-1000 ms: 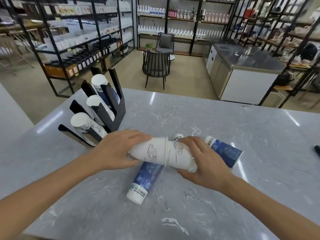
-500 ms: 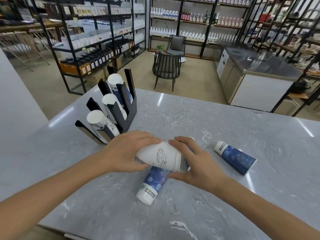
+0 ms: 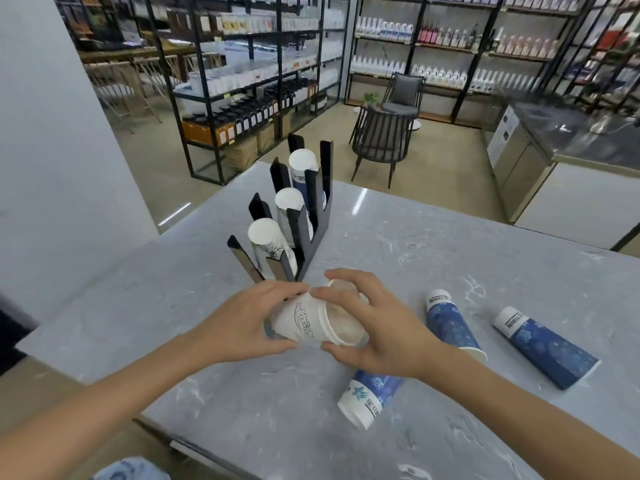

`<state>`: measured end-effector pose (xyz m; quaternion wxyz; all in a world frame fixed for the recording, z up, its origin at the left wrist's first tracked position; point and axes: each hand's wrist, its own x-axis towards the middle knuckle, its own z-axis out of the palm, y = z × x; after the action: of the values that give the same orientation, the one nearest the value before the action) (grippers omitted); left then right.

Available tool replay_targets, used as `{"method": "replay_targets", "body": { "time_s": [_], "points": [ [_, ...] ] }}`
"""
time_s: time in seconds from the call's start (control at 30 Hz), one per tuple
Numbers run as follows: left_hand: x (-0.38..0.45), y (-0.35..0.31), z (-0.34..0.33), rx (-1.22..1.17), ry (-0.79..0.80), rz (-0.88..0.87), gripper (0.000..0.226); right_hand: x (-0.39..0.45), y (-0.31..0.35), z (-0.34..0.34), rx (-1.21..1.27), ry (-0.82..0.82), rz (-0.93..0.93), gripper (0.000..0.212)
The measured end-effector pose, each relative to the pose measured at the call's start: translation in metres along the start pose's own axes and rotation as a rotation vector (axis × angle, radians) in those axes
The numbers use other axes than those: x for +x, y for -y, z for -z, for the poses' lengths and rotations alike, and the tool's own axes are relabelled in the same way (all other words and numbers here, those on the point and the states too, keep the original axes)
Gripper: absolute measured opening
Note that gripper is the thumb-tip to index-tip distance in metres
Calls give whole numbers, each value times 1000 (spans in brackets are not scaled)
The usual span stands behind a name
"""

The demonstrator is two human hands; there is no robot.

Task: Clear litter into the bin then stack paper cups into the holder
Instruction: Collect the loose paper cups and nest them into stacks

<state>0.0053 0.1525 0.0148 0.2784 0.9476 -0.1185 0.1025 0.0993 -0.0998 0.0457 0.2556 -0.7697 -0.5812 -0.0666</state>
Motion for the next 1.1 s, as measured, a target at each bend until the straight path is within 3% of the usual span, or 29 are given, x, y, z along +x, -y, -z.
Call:
{"method": "replay_targets", "body": {
  "time_s": [0.3, 0.63, 0.9, 1.0, 1.1],
  "points": [
    [-37, 63, -26, -381, -112, 235, 77, 67, 3, -59, 40, 62, 184, 55],
    [-63, 118, -61, -347, -107, 297, 66, 85, -6, -119, 51, 197, 173, 54],
    [-71, 125, -75, -350, -139, 326, 63, 80, -6, -141, 91, 162, 155, 56],
    [-71, 121, -69, -329, -119, 312, 70, 80, -6, -139, 56, 170, 156, 58],
    [-71, 118, -48, -301, -90, 254, 101, 79, -5, -129, 5, 209, 161, 63]
  ]
}}
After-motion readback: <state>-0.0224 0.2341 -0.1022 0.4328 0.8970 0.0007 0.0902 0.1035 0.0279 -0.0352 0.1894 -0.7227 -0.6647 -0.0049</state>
